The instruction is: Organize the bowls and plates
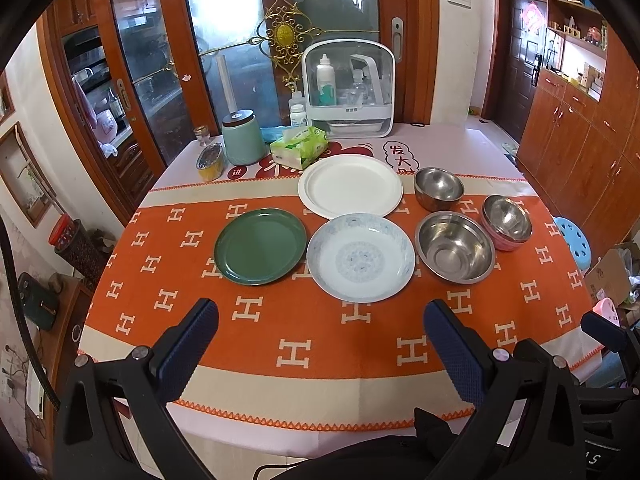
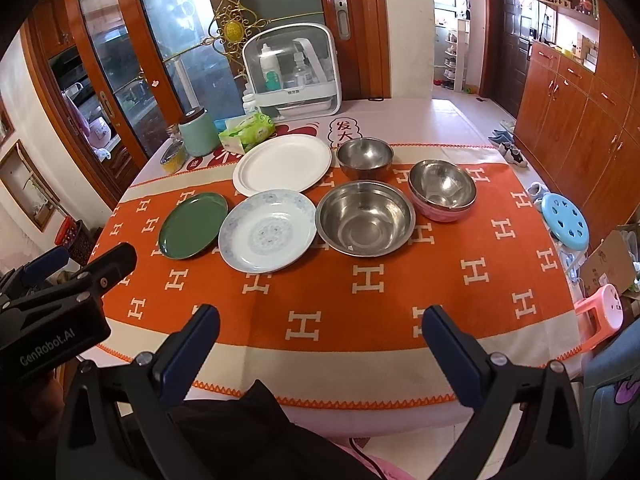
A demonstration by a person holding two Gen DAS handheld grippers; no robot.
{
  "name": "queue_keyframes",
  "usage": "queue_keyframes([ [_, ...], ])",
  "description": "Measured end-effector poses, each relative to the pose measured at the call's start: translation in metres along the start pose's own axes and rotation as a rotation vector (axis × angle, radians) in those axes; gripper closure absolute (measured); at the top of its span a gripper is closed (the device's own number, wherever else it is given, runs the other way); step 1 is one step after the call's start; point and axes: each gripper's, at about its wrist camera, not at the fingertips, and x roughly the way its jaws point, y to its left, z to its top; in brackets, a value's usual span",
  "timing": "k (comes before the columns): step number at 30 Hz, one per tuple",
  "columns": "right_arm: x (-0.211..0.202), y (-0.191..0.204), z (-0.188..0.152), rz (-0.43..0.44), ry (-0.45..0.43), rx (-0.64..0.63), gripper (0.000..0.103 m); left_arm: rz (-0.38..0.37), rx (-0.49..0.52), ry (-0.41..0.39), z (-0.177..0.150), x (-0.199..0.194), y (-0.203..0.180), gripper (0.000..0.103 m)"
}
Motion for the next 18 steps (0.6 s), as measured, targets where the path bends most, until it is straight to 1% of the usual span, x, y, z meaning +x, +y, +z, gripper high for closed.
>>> queue_keyframes([
  [6, 0.0, -0.006, 0.002, 0.006, 0.001, -0.012, 0.001, -0.001, -0.004, 0.002, -0.002, 0.0, -0.001, 0.001],
  [8, 0.0, -0.006, 0.004, 0.007, 0.001, -0.013, 0.001, -0.001, -0.009, 0.006, 0.002, 0.001, -0.001, 0.001],
  [10, 0.004, -0.009, 0.008, 0.013, 0.002, -0.017, 0.001, 0.002, -0.019, 0.008, -0.001, 0.005, -0.014, 0.001],
  [18, 0.005, -0.025, 0.011, 0.042, -0.009, -0.054, 0.001, 0.029, -0.053, 0.014, -0.004, 0.007, -0.028, 0.001],
])
